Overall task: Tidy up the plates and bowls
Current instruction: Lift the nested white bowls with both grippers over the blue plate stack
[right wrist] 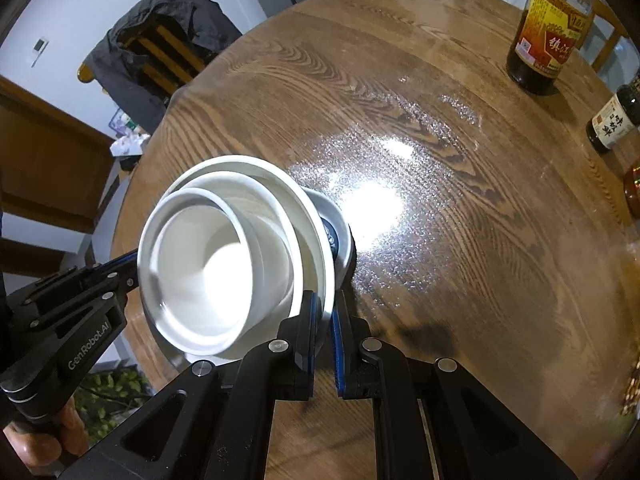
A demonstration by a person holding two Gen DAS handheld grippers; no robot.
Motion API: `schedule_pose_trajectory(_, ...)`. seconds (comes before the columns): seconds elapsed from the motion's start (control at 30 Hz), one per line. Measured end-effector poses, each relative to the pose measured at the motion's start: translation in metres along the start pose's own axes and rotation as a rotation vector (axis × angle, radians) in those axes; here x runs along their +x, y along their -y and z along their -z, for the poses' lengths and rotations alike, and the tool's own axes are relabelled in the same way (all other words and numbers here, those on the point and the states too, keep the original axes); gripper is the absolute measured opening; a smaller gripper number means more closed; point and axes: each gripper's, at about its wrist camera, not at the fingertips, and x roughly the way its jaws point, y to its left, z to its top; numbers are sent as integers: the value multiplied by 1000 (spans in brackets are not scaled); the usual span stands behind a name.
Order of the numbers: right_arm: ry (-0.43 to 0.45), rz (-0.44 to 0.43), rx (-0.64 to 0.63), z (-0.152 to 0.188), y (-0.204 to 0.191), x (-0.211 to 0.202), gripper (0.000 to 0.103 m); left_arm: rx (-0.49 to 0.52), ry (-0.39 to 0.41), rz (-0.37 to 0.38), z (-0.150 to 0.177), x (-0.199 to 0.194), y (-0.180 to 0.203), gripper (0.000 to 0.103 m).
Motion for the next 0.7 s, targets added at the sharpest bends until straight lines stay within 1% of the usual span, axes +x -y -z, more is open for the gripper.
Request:
schedule_pose_trajectory(0.17, -14, 1, 6, -2, 0, 5, 12, 5, -13, -4, -2, 6, 0, 3)
schedule_pose_trajectory(0.7, -22, 1, 20, -3, 2, 6, 12, 31, 1, -29, -8, 7, 0, 3)
